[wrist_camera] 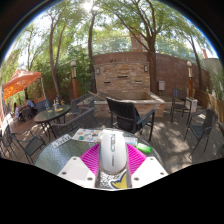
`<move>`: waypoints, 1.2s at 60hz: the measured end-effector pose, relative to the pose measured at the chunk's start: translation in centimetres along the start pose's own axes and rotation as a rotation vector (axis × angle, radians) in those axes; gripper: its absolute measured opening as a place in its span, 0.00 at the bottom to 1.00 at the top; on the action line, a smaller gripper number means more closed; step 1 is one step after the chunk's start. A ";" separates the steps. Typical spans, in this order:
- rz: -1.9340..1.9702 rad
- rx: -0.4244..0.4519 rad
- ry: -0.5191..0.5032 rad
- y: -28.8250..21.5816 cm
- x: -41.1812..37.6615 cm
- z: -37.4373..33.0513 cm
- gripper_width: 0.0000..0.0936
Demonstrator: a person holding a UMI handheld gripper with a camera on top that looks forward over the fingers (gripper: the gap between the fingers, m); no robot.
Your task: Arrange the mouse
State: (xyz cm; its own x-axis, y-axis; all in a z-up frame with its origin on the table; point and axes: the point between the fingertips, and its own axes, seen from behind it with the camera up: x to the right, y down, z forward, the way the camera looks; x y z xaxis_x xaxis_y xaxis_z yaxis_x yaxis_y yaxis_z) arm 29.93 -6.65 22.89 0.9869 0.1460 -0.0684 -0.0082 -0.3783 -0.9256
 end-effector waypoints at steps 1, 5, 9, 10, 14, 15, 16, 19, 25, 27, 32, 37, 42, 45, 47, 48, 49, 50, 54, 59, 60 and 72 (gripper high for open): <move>0.003 -0.010 0.015 0.9 1.4 0.6 0.38; 0.030 -0.085 0.054 4.9 5.8 3.2 0.38; 0.043 -0.167 0.064 10.0 8.7 5.3 0.39; 0.035 -0.184 0.069 10.5 9.2 5.7 0.39; 0.009 -0.250 0.097 13.2 10.9 7.0 0.39; 0.012 -0.259 0.095 15.4 11.6 7.3 0.39; 0.017 -0.272 0.094 16.1 11.8 7.5 0.41; 0.032 -0.303 0.093 17.7 12.2 8.0 0.43; -0.004 -0.363 0.101 20.5 13.2 8.3 0.50; -0.012 -0.384 0.092 21.3 13.2 8.1 0.53; -0.007 -0.393 0.096 21.4 13.2 7.4 0.76; -0.013 -0.377 0.109 20.0 12.9 6.1 0.89; -0.029 -0.344 0.132 18.0 12.4 4.3 0.93; -0.032 -0.323 0.145 16.4 11.7 2.3 0.92; -0.030 -0.312 0.154 15.5 11.4 1.2 0.92; -0.029 -0.305 0.158 15.1 11.1 0.6 0.92; -0.028 -0.299 0.161 14.7 10.9 0.0 0.92; -0.029 -0.293 0.163 14.3 10.6 -0.7 0.91; -0.046 -0.261 0.180 12.6 9.4 -3.7 0.92; -0.066 -0.232 0.201 11.2 8.0 -7.5 0.91; -0.068 -0.229 0.205 11.1 7.7 -8.2 0.91; -0.077 -0.198 0.233 10.4 4.1 -15.8 0.92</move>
State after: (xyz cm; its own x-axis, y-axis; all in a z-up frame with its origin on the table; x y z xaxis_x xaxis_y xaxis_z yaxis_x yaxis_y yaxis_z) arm 36.47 -24.47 18.89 0.9939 -0.0239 0.1076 0.0770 -0.5479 -0.8330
